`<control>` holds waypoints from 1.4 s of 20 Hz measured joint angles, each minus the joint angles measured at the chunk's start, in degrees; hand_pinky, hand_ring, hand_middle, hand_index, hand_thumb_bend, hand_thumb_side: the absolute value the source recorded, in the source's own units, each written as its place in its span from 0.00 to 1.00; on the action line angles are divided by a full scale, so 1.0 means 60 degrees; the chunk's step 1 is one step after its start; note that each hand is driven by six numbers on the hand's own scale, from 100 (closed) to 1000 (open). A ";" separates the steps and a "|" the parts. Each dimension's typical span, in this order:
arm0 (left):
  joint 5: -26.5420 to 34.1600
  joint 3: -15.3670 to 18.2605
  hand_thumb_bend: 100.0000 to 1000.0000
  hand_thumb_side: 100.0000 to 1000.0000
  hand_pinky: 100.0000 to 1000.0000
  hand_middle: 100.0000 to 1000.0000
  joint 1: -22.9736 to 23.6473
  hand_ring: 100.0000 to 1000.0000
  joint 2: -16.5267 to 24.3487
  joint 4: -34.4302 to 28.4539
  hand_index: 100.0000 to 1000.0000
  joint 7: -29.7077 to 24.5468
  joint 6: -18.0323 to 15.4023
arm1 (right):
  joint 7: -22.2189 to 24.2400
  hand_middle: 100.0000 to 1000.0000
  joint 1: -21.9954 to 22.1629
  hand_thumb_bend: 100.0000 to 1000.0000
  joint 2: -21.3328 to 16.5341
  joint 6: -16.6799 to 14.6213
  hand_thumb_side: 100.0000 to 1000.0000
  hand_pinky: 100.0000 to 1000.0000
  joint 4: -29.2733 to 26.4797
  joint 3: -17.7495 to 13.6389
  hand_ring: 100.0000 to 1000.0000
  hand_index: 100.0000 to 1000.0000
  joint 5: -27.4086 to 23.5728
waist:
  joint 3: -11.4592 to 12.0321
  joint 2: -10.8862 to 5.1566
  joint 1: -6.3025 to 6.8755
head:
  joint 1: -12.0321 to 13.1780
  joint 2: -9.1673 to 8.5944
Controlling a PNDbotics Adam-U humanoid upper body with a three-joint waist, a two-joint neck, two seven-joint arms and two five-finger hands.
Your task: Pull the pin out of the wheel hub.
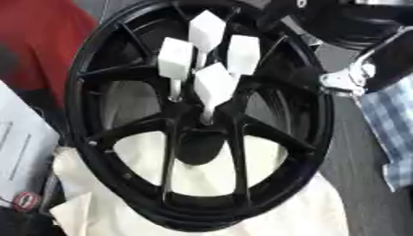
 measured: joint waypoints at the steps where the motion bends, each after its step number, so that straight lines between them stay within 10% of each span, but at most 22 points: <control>1: 0.0006 -0.0001 0.00 0.69 0.85 0.61 0.0000 0.70 0.0000 0.0002 0.76 -0.0003 -0.0003 | -0.0050 0.80 -0.0016 0.19 0.0072 0.0050 0.49 0.91 0.0137 0.0005 0.92 0.85 0.0158 | 0.0000 0.0000 0.0000 | -0.0008 0.0006; 10: 0.0063 -0.0001 0.00 0.69 0.85 0.61 0.0000 0.70 -0.0001 0.0051 0.76 -0.0020 -0.0015 | -0.0308 0.79 -0.0066 0.18 0.0588 0.0558 0.54 0.90 0.1027 0.0191 0.91 0.84 0.1233 | -0.0035 0.0000 -0.0006 | -0.0023 0.0211; 28: 0.0088 0.0001 0.00 0.70 0.84 0.61 0.0000 0.70 -0.0003 0.0055 0.76 -0.0030 -0.0013 | -0.0054 0.83 -0.0080 0.14 0.0747 0.1589 0.65 0.93 0.0806 0.0228 0.95 0.89 0.0394 | 0.0016 -0.0001 -0.0098 | -0.0079 0.0329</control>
